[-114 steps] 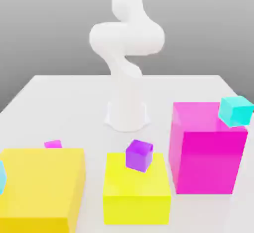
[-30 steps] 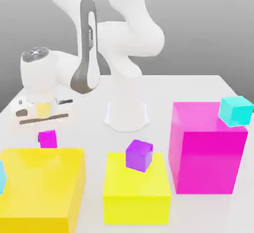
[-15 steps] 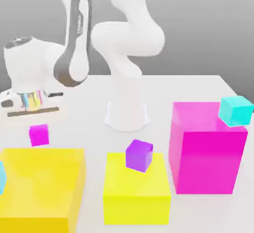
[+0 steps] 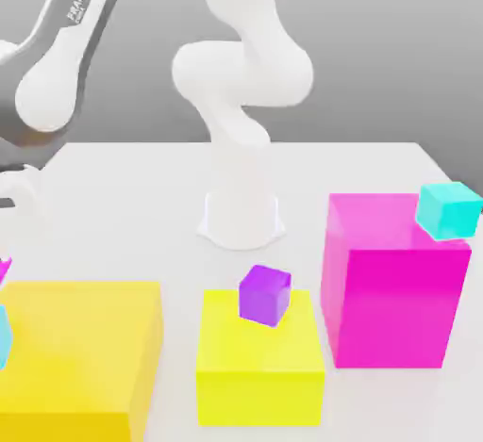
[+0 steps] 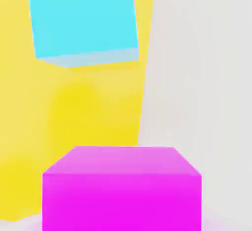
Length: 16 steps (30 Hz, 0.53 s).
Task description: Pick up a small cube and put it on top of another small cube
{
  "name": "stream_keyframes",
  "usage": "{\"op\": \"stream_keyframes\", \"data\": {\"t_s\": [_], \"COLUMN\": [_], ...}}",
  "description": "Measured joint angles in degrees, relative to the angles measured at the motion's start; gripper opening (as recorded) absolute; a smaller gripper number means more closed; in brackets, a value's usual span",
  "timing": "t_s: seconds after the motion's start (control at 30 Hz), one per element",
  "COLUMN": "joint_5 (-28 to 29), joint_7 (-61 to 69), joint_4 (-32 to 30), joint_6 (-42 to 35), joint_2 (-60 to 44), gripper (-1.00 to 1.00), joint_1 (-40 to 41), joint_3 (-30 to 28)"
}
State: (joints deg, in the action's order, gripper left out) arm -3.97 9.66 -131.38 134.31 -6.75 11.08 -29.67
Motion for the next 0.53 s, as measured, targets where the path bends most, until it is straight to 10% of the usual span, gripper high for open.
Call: {"op": "stream_keyframes", "data": {"t_s": [0.33,0.37,0.53], "joint_5": [-2.8,-3.7,-3.7], "joint_7": [8.7,9.3,9.3], "joint_4": [5.0,4.6,4.6], "joint_6": [1.2,2.7,2.7], "joint_2": [-3.7,-4.9,-4.9], "gripper": [-1.0,1.0,1.0], "joint_1": [-2.7,-2.4,-2.4], "joint_3": [3.7,4.0,4.0]}}
